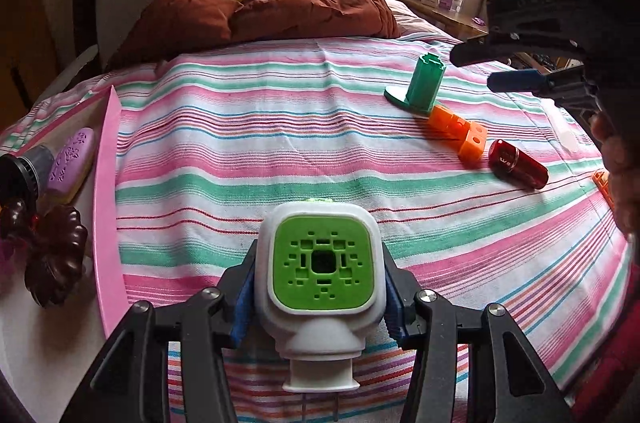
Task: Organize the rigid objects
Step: 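Grasp the green cup with the right tool while the left tool lifts the plug, then lower the white plug into the tray and open the left tool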
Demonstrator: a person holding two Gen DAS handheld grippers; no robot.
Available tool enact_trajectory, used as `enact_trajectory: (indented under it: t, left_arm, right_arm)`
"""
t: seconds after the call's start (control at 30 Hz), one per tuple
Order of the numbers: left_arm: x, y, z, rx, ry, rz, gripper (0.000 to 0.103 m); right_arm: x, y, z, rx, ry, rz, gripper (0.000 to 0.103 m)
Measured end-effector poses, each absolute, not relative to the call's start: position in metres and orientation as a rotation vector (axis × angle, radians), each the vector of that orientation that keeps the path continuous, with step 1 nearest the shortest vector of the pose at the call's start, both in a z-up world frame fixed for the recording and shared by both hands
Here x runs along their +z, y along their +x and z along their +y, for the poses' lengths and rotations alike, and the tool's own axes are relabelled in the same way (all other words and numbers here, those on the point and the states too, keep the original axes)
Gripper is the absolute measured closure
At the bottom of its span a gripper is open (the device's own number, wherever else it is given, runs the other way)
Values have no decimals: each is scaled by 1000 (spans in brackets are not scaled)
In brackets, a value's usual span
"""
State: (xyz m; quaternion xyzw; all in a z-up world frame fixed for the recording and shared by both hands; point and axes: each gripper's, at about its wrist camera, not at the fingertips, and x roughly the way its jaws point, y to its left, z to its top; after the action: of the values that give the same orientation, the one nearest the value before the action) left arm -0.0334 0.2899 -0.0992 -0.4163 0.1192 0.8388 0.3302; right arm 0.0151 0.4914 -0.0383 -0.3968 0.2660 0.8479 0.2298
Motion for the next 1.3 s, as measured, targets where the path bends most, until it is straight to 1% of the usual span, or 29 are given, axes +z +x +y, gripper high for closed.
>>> enact_trajectory:
  t: [0.1,0.23,0.27,0.3,0.33,0.4,0.57,0.67,0.73,0.87,1.1,1.3]
  left_arm:
    - [-99,-35,290,2193,-1089,292,51]
    - [-100,-34,286,2188,-1077,278,51]
    - [-100,-32,285,2190,-1070,280,51]
    - [-100,-32,286,2193,-1064,284,51]
    - [-100,-31,286,2196,-1058,292,51]
    - [-100,-31,287,2198,-1052,294,51]
    - [-101,-29,288,2205,-1040,303,51]
    - [-100,-29,289,2206,-1036,305,51]
    - [-99,-30,288,2204,-1035,298,51]
    - [-94,-28,284,2186,-1042,322,51]
    - [-76,-19,262,2189,-1056,282,51]
    - [-49,-4,241,2228,-1032,268,51]
  right_arm:
    - [-44,-7,500,2316,-1128,670,56]
    - [-65,-35,509,2267,-1193,661,56]
    - [-70,-41,510,2256,-1202,651,58]
    - [-74,-46,511,2250,-1207,636,62]
    - [-77,-52,512,2248,-1219,613,73]
    - [-75,-60,510,2254,-1211,558,73]
    - [-35,-61,500,2384,-1111,566,73]
    - [-20,-56,483,2453,-1142,588,73]
    - [-18,-48,468,2468,-1177,572,73]
    - [-33,-27,442,2488,-1255,559,73]
    - [-79,-12,426,2437,-1367,511,73]
    - [-81,-13,421,2444,-1348,423,73]
